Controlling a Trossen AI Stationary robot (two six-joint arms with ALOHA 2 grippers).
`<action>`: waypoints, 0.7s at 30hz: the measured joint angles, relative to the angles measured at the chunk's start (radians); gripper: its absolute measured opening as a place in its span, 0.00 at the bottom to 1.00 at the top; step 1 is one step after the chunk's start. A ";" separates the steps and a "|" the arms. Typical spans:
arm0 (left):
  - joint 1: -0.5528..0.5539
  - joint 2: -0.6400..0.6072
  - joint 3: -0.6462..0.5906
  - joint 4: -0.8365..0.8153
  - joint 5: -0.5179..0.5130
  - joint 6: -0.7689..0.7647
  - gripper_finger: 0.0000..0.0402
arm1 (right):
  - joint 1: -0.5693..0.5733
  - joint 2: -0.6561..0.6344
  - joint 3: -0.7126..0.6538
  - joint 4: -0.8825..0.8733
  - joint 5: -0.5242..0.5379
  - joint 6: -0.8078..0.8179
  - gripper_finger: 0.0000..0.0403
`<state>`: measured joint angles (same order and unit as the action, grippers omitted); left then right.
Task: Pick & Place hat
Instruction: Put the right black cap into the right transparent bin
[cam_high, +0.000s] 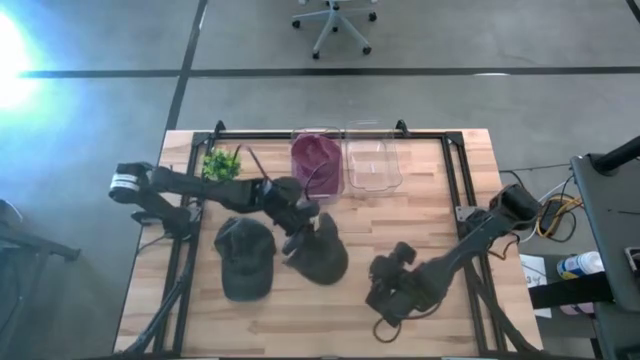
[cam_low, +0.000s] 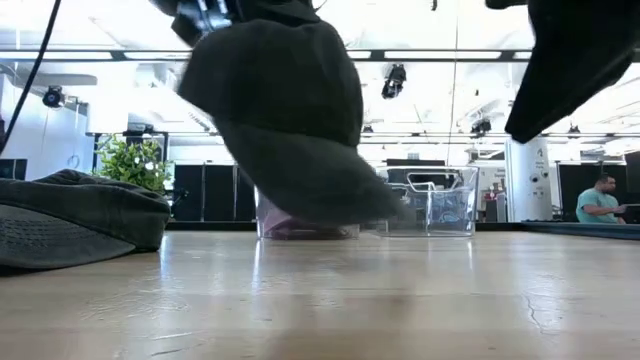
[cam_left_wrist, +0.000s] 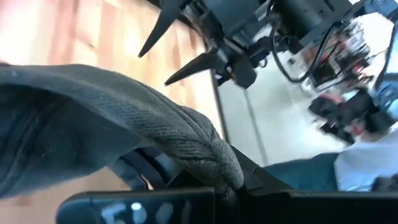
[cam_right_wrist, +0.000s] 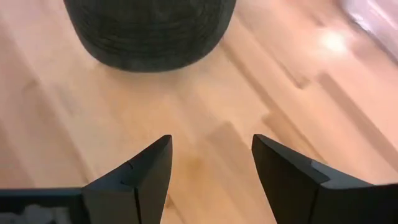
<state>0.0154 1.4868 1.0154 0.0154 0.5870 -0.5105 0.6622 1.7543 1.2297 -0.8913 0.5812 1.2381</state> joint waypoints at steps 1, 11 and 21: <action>0.013 0.000 0.030 -0.051 0.005 0.042 0.01 | 0.004 -0.007 0.000 -0.027 0.005 0.036 0.54; 0.237 0.109 0.445 -0.370 0.050 0.379 0.00 | 0.014 -0.020 0.001 -0.163 0.054 0.261 0.54; 0.449 0.375 0.857 -0.432 0.087 0.434 0.00 | 0.005 -0.158 -0.051 -0.433 0.211 0.618 0.54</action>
<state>0.4641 1.8620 1.8728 -0.4170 0.6737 -0.0767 0.6667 1.5959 1.1784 -1.3246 0.7918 1.8557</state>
